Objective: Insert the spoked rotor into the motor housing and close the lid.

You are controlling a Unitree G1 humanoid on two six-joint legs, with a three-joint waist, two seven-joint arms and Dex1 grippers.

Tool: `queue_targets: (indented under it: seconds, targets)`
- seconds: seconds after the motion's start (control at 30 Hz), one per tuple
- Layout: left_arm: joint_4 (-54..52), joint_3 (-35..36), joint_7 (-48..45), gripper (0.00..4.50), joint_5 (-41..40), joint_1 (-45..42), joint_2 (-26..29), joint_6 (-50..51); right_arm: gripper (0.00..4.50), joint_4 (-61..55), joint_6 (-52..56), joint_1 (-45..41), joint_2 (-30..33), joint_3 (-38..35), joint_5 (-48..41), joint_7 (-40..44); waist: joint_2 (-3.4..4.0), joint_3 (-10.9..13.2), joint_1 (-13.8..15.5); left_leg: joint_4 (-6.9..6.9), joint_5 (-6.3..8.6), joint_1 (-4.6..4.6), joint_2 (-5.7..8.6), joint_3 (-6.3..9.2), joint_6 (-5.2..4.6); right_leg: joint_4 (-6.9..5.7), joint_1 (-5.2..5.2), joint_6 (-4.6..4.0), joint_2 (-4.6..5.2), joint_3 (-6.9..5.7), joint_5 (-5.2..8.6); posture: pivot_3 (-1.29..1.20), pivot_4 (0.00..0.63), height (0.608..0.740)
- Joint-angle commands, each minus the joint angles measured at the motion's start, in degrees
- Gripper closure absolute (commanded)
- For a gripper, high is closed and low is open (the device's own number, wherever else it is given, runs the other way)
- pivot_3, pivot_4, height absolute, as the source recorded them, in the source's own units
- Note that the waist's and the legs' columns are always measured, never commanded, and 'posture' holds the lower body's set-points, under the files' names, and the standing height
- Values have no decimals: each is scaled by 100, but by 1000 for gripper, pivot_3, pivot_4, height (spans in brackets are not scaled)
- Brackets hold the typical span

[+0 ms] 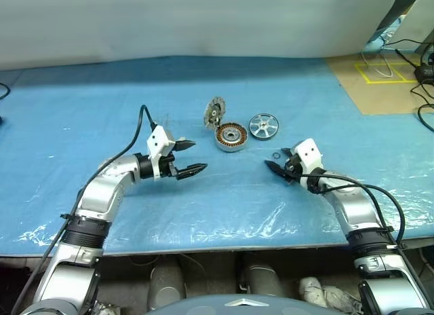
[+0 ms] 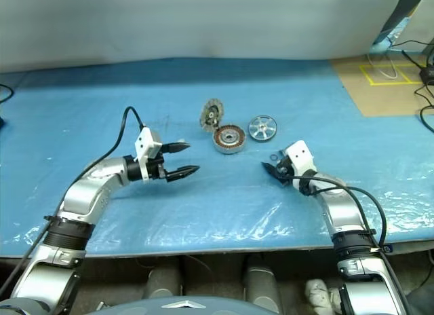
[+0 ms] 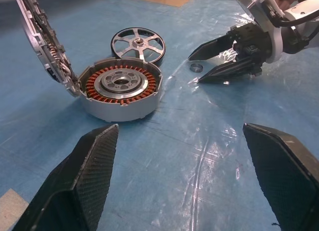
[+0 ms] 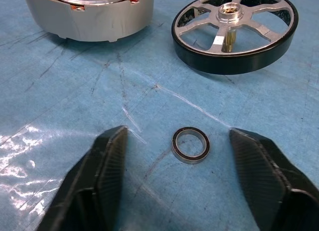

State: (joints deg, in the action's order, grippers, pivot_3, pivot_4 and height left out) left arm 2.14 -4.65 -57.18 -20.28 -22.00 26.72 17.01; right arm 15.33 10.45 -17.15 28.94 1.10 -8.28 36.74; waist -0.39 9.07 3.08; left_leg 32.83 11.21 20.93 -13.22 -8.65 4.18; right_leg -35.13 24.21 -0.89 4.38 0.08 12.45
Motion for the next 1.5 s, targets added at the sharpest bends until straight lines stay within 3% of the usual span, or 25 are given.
queue_targets:
  seconds: [0.03, 0.2, 0.5, 0.67, 0.8, 1.03, 1.23, 1.5]
  targets:
    - [-215, 68, -46, 353, -91, -63, 58, 22, 2303, 187, 50, 111, 17, -15, 135, -62, 0, 0, 1, 0, 0, 0, 0, 0, 0, 0, 0, 0, 0, 0, 0, 0, 150, 740]
    - [-206, 70, -59, 353, -88, -91, 63, 40, 3944, 177, 64, 146, 67, -26, 176, -96, 0, 0, 1, 0, 0, 0, -1, 0, 0, 0, 0, 0, 0, 0, 0, 0, 150, 740]
    - [-229, 46, -113, 353, -86, -66, 69, 50, 3944, -665, 472, 63, 55, 8, -45, 63, 0, 0, 16, -7, 0, 1, -1, 0, 0, 8, 0, 0, -1, -1, 0, 0, 150, 740]
    - [-181, 25, -171, 353, -55, -79, 61, -12, 3944, -1629, 1157, -549, -212, 177, -399, 285, 3, 2, -71, -14, 0, 8, -6, -1, 0, 14, 10, 0, -9, -1, 0, 0, 150, 740]
    - [-170, 17, -168, 353, -39, -74, 27, -49, 3944, -1766, 1452, -1013, -470, 365, -481, 395, 5, 3, -54, -17, -1, 4, -12, -3, 0, 11, 11, -1, -10, -4, 0, 0, 150, 740]
    - [-138, -5, -117, 353, 26, 22, -22, -191, 3944, 120, 544, -1964, -1062, 808, 173, 230, 5, 4, -44, -19, -1, 13, -10, -4, 2, 19, 12, -1, -8, -8, 0, 0, 150, 740]
    - [-254, 61, -32, 353, 8, 175, 2, -217, 3944, 1647, -283, -2639, -1348, 721, 420, -4, 7, 5, -60, -19, -1, 18, -10, -4, 2, 18, 16, -2, -9, -9, 0, 0, 150, 740]
    - [-378, 107, 143, 353, 47, 351, 35, -247, 3944, 1790, -384, -2651, -1231, 710, 451, 326, 7, 5, -54, -21, -1, 20, -11, -3, 2, 14, 16, -2, -9, -12, -1, 0, 150, 740]
